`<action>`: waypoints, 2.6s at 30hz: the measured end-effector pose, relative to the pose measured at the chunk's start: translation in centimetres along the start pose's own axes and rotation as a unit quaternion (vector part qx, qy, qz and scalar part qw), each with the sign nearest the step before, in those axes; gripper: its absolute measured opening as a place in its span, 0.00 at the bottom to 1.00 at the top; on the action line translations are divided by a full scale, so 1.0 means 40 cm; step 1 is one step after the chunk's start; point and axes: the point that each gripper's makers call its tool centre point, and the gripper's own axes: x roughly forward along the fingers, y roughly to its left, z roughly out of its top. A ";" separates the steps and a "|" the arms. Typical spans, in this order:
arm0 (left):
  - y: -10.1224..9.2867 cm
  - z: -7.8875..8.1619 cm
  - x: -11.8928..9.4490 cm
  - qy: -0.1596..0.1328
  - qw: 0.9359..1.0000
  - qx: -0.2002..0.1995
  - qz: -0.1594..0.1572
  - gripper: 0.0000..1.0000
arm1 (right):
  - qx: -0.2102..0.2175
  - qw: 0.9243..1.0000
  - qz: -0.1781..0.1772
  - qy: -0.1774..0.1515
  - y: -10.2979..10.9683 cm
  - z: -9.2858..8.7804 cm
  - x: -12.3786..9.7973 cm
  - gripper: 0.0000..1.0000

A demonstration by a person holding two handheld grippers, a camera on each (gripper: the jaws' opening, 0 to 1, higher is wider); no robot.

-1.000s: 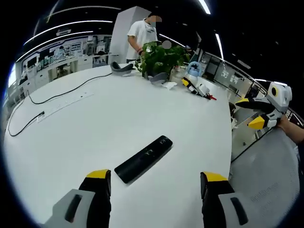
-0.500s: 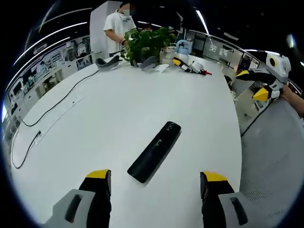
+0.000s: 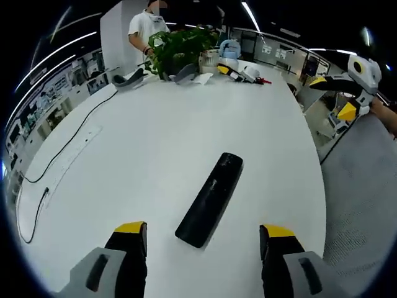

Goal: Press the specified remote control buttons in sequence, fully releasing each button before pressing the next.

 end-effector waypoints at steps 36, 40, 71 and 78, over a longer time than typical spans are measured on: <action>-0.014 -0.012 0.101 0.076 0.991 0.098 -0.048 0.47 | 0.004 1.000 0.011 0.010 0.007 -0.010 0.005 0.61; -0.014 -0.012 0.098 0.075 0.992 0.098 -0.041 0.32 | 0.004 1.000 0.012 0.009 0.008 -0.009 0.006 0.60; -0.086 -0.056 0.066 0.057 0.990 0.116 -0.057 0.25 | 0.000 1.000 0.023 0.012 0.019 -0.011 0.009 0.58; -0.110 -0.069 0.058 0.052 0.990 0.112 -0.061 0.25 | -0.004 1.000 0.025 0.013 0.021 -0.011 0.009 0.58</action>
